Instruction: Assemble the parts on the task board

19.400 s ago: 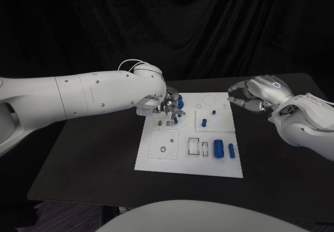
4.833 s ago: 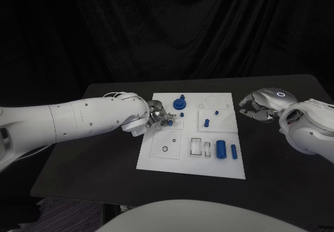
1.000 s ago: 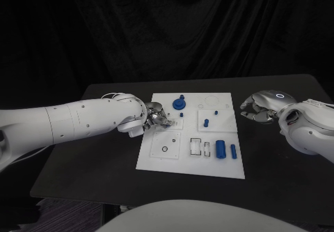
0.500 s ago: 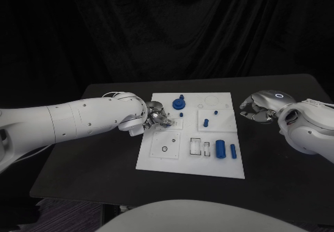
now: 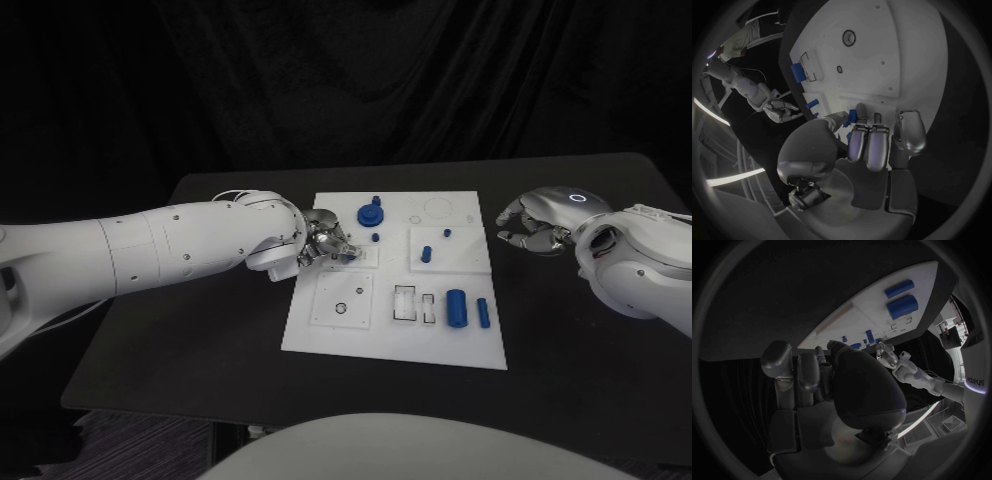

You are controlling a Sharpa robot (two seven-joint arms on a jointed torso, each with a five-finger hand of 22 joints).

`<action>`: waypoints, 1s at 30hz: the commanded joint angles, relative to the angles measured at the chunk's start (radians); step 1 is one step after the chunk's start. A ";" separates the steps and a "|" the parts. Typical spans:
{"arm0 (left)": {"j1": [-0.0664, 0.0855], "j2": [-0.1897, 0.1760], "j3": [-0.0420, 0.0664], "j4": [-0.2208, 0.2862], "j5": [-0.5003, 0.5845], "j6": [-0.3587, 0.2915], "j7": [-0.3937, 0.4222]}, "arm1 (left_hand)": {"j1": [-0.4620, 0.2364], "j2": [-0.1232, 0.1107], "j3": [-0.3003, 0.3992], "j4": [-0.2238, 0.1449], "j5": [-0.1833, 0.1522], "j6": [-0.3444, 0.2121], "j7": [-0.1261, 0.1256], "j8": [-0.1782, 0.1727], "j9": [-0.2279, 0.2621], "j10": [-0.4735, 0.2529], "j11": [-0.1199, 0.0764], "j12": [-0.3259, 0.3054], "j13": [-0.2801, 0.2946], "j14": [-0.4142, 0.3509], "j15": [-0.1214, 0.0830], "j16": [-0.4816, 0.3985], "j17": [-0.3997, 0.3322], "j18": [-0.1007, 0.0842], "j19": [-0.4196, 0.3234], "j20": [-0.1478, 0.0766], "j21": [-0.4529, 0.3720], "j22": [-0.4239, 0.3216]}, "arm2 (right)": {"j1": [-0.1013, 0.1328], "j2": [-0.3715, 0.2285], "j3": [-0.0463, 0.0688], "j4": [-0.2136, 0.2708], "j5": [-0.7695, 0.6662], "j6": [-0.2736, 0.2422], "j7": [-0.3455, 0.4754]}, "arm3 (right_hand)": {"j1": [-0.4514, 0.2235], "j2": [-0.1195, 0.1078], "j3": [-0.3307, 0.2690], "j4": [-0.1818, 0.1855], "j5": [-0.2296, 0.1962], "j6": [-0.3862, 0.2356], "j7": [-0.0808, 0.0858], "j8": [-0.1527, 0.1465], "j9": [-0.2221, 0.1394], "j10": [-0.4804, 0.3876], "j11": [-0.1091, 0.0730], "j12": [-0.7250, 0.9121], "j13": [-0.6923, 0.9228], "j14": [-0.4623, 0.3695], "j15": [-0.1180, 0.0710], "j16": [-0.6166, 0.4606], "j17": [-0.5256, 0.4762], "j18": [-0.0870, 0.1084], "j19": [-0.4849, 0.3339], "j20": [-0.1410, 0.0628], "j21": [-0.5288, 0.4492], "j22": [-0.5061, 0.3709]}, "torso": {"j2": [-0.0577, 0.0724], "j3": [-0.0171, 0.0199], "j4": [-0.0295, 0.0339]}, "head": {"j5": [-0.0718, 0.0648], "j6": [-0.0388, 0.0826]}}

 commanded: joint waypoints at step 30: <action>-0.008 -0.001 -0.006 0.001 -0.065 -0.031 0.027 | 0.051 0.019 -0.058 0.033 0.047 0.030 0.008 -0.063 -0.056 0.012 0.010 0.012 0.155 0.010 0.010 0.007 0.040 -0.003 0.010 0.011 -0.005 0.065 | -0.007 0.000 0.001 0.000 0.005 0.034 -0.026 | 0.006 -0.007 0.010 0.000 0.004 -0.011 -0.001 -0.010 -0.003 -0.005 -0.002 -0.007 0.044 0.023 0.006 -0.004 -0.002 0.017 -0.008 0.001 -0.009 0.102 | 0.000 0.0000 0.0008 | 0.005 0.000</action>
